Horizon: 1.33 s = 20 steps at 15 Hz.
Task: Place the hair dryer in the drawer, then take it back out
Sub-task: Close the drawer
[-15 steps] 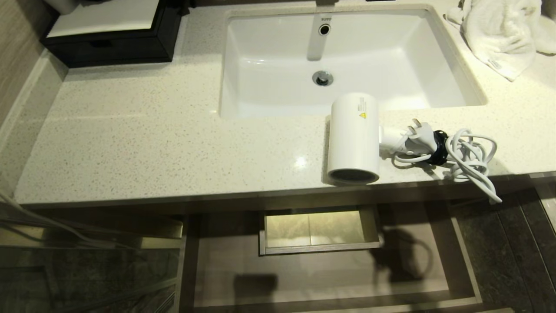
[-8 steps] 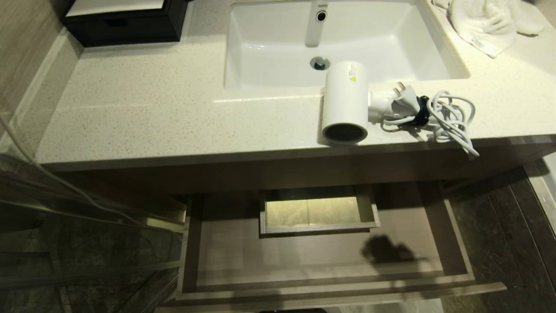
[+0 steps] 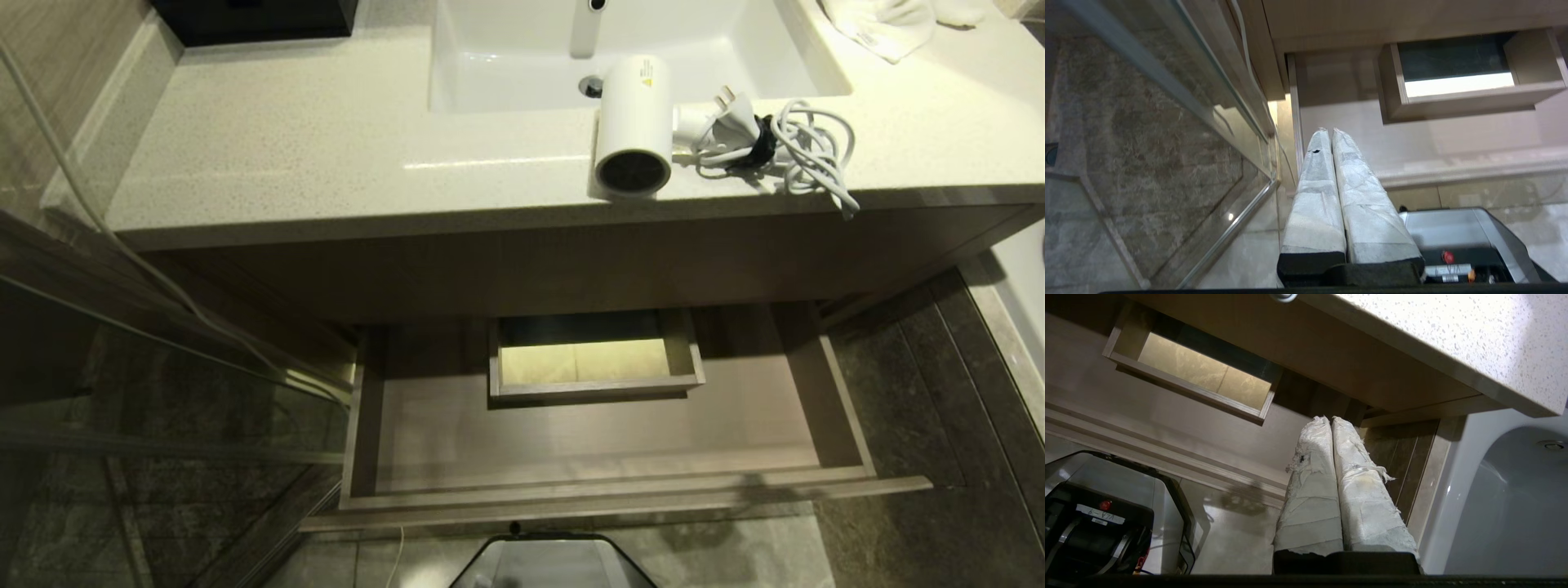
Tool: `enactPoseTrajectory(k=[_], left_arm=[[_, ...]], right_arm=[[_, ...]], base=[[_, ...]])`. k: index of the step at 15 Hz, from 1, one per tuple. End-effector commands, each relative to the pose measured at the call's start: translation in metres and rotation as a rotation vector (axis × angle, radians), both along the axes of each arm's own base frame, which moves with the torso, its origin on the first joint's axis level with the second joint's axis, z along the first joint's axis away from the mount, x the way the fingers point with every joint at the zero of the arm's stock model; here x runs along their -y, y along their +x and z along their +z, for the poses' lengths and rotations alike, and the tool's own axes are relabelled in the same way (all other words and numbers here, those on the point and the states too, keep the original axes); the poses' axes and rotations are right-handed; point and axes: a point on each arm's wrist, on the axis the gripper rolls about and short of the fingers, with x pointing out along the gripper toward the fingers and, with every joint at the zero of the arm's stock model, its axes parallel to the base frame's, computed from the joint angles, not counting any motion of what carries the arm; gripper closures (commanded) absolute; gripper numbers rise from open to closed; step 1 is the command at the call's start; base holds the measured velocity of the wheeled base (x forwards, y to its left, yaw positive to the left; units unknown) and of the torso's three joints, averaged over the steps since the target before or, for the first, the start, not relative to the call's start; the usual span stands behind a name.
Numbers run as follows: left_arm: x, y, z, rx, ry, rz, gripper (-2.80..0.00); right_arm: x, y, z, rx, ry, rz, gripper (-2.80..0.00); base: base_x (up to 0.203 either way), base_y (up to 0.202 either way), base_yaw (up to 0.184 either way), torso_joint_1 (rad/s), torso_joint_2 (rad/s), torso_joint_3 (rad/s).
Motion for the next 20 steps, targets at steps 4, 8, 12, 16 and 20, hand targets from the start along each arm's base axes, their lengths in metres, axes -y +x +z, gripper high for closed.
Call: enactPoseTrajectory(k=[4, 8, 12, 16, 20], left_arm=[[0.0, 0.0, 0.0, 0.0, 0.0, 0.0, 0.0], [0.0, 0.0, 0.0, 0.0, 0.0, -0.001, 0.0], [0.0, 0.0, 0.0, -0.001, 0.0, 0.001, 0.0], [0.0, 0.0, 0.0, 0.0, 0.0, -0.001, 0.0], [0.0, 0.0, 0.0, -0.002, 0.0, -0.001, 0.0]], right_arm=[[0.0, -0.002, -0.005, 0.061, -0.007, 0.001, 0.0], [0.0, -0.002, -0.007, 0.086, -0.008, 0.0, 0.0], [0.0, -0.001, -0.009, 0.099, -0.01, 0.003, 0.0], [0.0, -0.003, -0.012, 0.11, -0.011, 0.003, 0.0], [0.0, -0.002, -0.016, 0.106, -0.012, 0.003, 0.0]], base=[[0.0, 0.0, 0.0, -0.259, -0.03, -0.298], [0.0, 0.0, 0.0, -0.233, -0.06, -0.284], [0.0, 0.0, 0.0, -0.232, 0.31, 0.055], [0.0, 0.0, 0.0, -0.231, 0.38, 0.149], [0.0, 0.0, 0.0, -0.313, 0.53, 0.205]])
